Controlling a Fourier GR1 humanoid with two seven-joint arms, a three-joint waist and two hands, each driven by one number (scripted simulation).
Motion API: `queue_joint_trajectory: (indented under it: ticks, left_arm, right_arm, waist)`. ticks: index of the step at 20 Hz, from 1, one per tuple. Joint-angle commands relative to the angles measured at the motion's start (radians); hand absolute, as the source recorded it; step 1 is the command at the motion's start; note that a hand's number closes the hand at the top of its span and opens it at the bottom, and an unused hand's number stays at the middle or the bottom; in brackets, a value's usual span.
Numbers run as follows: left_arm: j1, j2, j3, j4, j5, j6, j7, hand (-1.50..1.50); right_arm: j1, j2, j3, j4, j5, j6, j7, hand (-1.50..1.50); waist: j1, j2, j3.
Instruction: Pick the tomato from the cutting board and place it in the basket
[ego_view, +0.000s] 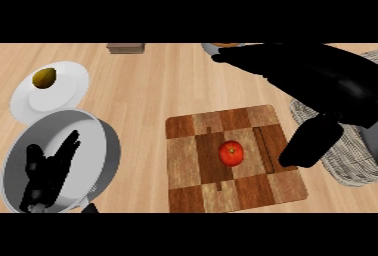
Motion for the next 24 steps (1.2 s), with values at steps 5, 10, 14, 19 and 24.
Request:
queue_joint_trajectory:
  ticks: [5, 10, 14, 19, 24]
  left_arm:
    - [0.082, -0.041, -0.034, -0.01, 0.005, -0.016, 0.03, 0.0]
    - [0.066, -0.055, -0.02, 0.04, 0.004, -0.048, 0.01, 0.0]
    - [0.018, -0.082, -0.014, 0.092, -0.026, -0.03, 0.005, 0.0]
    - [0.002, -0.081, -0.007, 0.02, -0.02, -0.026, 0.081, 0.0]
    - [0.076, -0.098, -0.028, 0.026, -0.055, -0.04, 0.016, 0.0]
  right_arm:
    - [-0.069, -0.109, -0.043, -0.001, -0.214, 0.279, 0.156, -1.5]
    - [-0.008, -0.103, -0.078, -0.009, -0.201, 0.286, 0.122, -1.5]
    - [0.04, -0.069, -0.079, -0.076, -0.202, 0.257, 0.155, -1.5]
    - [0.153, 0.013, -0.052, -0.101, -0.071, 0.204, 0.115, -1.5]
    - [0.178, 0.111, -0.007, -0.075, 0.024, 0.165, 0.127, -1.5]
  waist:
    - [0.016, 0.014, -0.013]
    - [0.016, 0.019, -0.013]
    - [0.01, 0.019, -0.013]
    - [0.019, 0.021, -0.011]
    - [0.029, 0.022, -0.012]
